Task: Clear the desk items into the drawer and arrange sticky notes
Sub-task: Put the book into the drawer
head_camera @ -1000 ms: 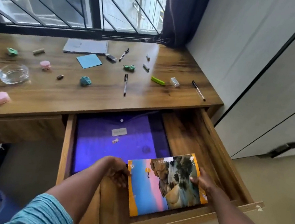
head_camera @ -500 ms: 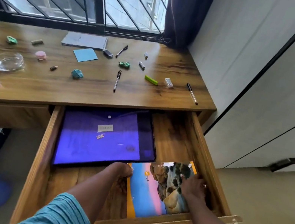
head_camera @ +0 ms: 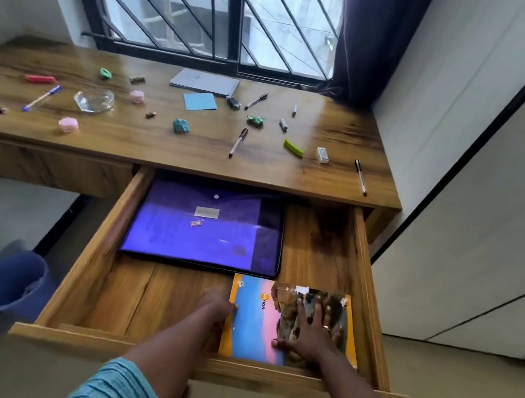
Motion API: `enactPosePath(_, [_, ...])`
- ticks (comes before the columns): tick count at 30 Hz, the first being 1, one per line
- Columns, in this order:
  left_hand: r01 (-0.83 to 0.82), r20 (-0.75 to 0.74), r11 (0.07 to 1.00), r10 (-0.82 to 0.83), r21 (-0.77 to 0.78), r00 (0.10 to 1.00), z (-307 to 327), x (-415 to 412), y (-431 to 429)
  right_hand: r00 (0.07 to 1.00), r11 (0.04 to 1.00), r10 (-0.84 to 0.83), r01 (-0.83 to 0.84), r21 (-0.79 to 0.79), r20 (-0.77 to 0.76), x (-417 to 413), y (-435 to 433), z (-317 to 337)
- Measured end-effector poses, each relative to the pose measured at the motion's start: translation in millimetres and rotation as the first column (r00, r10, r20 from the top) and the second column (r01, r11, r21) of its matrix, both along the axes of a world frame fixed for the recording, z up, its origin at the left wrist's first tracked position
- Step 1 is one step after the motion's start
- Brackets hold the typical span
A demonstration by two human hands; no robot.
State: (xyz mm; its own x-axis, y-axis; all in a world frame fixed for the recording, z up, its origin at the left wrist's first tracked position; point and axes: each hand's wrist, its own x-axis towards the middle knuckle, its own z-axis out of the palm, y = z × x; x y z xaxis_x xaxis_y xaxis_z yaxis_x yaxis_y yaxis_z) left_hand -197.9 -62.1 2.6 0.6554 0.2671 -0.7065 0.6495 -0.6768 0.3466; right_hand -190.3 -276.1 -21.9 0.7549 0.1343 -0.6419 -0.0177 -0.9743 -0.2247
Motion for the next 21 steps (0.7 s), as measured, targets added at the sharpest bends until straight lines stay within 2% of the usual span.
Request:
enactPosePath(3, [0.120, -0.021, 0.991, -0.119, 0.060, 0.993, -1.9, -21.1, -1.0, 0.999, 1.000, 0.014, -0.013, 0.022, -0.032, -0.2, 8.0, -2.9])
enactPosePath(6, [0.143, 0.017, 0.984, -0.145, 0.102, 0.989, -5.7, -37.7, -4.3, 0.998, 0.999, 0.018, -0.015, 0.046, -0.057, -2.8, 18.1, -9.9])
enactPosePath(12, [0.255, -0.064, 0.959, -0.249, 0.127, 0.966, 6.9, -40.4, 9.1, 0.990, 0.998, -0.069, 0.067, -0.020, -0.121, 9.3, 39.4, 2.1])
enactPosePath(14, [0.222, -0.006, 0.966, -0.223, 0.134, 0.975, 11.5, -38.1, 19.3, 0.993, 0.994, -0.106, 0.105, -0.017, -0.044, 15.2, 56.2, 1.4])
enactPosePath(17, [0.172, 0.152, 0.970, -0.199, 0.171, 0.968, 24.5, -31.4, 37.3, 0.980, 0.984, -0.166, 0.157, 0.089, 0.107, 12.2, 89.2, 21.7])
enactPosePath(21, [0.109, 0.286, 0.961, -0.182, 0.254, 0.941, 44.7, -27.7, 74.7, 0.961, 0.991, -0.103, 0.076, 0.111, 0.255, 8.8, 146.5, 51.5])
